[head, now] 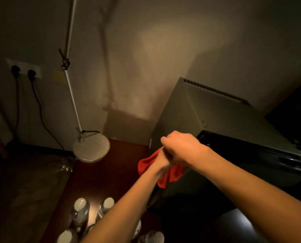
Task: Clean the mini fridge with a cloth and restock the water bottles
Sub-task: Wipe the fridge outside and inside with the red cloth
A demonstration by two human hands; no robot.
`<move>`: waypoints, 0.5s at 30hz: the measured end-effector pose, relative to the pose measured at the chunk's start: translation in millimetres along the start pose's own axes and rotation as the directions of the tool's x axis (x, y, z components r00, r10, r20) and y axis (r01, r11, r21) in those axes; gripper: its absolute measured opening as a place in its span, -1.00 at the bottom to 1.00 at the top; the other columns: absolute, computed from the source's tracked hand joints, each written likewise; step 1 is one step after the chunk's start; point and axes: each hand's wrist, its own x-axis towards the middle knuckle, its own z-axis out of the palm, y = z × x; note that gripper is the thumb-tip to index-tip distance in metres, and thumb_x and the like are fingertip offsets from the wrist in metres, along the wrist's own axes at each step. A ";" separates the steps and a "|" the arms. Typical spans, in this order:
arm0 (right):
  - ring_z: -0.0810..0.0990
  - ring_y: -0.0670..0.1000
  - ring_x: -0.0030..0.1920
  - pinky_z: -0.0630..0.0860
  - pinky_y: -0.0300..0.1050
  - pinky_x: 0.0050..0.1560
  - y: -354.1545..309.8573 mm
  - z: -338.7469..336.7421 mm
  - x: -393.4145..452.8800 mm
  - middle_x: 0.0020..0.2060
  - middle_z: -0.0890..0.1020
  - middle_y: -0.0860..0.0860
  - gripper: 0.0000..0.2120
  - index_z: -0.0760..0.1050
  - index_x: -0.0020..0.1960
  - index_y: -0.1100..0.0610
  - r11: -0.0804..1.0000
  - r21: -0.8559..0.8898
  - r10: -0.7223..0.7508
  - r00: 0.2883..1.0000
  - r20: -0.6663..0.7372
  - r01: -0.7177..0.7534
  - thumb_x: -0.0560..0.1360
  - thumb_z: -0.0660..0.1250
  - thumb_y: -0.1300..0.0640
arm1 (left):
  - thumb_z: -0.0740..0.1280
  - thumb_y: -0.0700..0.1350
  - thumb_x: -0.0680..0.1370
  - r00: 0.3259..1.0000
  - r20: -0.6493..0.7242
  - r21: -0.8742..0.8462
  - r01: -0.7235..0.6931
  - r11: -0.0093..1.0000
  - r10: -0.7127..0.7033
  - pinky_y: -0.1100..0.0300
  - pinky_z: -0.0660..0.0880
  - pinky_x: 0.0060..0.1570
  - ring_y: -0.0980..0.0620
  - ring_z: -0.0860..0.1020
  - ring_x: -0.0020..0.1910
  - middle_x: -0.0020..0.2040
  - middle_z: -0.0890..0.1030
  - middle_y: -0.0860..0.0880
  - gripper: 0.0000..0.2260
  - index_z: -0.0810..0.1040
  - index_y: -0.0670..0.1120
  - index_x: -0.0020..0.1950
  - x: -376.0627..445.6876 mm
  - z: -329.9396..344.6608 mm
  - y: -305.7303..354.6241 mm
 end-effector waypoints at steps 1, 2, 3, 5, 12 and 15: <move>0.49 0.15 0.22 0.40 -0.02 -0.14 3.0 -3.7 -7.2 0.13 0.54 0.09 -0.64 0.40 0.19 0.13 1.000 0.015 0.005 1.000 -0.030 -0.005 0.42 0.37 0.19 | 0.17 -0.46 0.60 0.999 -0.032 0.035 -0.042 0.999 0.043 0.52 0.41 -0.14 0.24 0.50 -0.10 -0.15 0.38 0.07 -0.68 0.33 -0.01 -0.03 0.4 2.3 7.5; 0.50 0.14 0.20 0.38 -0.04 -0.18 6.6 -7.5 -14.4 0.10 0.54 0.08 -0.65 0.39 0.16 0.11 1.000 0.024 0.007 0.998 -0.067 -0.005 0.40 0.37 0.19 | 0.14 -0.47 0.60 0.995 -0.082 0.052 -0.043 0.998 0.047 0.54 0.39 -0.20 0.25 0.48 -0.20 -0.18 0.36 0.05 -0.65 0.31 -0.01 -0.13 -5.2 0.5 23.9; 0.51 0.13 0.19 0.36 -0.05 -0.21 10.0 -12.2 -21.8 0.08 0.54 0.07 -0.67 0.39 0.13 0.09 1.000 0.028 0.005 0.994 -0.110 -0.002 0.39 0.36 0.18 | 0.15 -0.46 0.60 0.992 -0.078 0.091 -0.092 0.992 0.099 0.55 0.39 -0.24 0.23 0.44 -0.25 -0.20 0.35 0.03 -0.64 0.29 -0.01 -0.19 -12.0 0.4 34.8; 0.52 0.14 0.16 0.35 -0.06 -0.24 16.1 -22.4 -34.9 0.05 0.55 0.06 -0.72 0.39 0.07 0.08 1.000 0.032 0.008 0.983 -0.185 -0.002 0.38 0.33 0.18 | 0.19 -0.42 0.60 0.988 -0.104 0.056 -0.109 0.992 0.115 0.53 0.39 -0.26 0.27 0.41 -0.29 -0.23 0.36 0.04 -0.67 0.32 -0.03 -0.22 -17.0 2.3 47.2; 0.55 0.14 0.17 0.47 -0.03 -0.14 4.5 -12.5 -42.7 0.07 0.57 0.06 -0.74 0.49 0.10 0.08 1.000 0.009 -0.017 0.990 -0.140 0.019 0.41 0.34 0.20 | 0.14 -0.39 0.63 0.996 0.030 -0.027 -0.083 0.996 0.084 0.50 0.42 -0.13 0.11 0.56 0.04 0.06 0.56 -0.26 -0.75 0.37 -0.41 0.31 -31.5 9.8 15.7; 0.51 0.14 0.23 0.51 0.01 -0.02 -11.2 19.6 -25.3 0.14 0.55 0.07 -0.73 0.49 0.18 0.11 0.997 -0.037 -0.068 0.995 -0.070 0.066 0.47 0.32 0.21 | 0.17 -0.35 0.64 0.998 0.009 -0.054 0.055 0.997 -0.055 0.26 0.51 0.10 0.11 0.52 0.12 0.03 0.48 0.01 -0.73 0.37 -0.06 0.27 -27.4 13.0 -23.8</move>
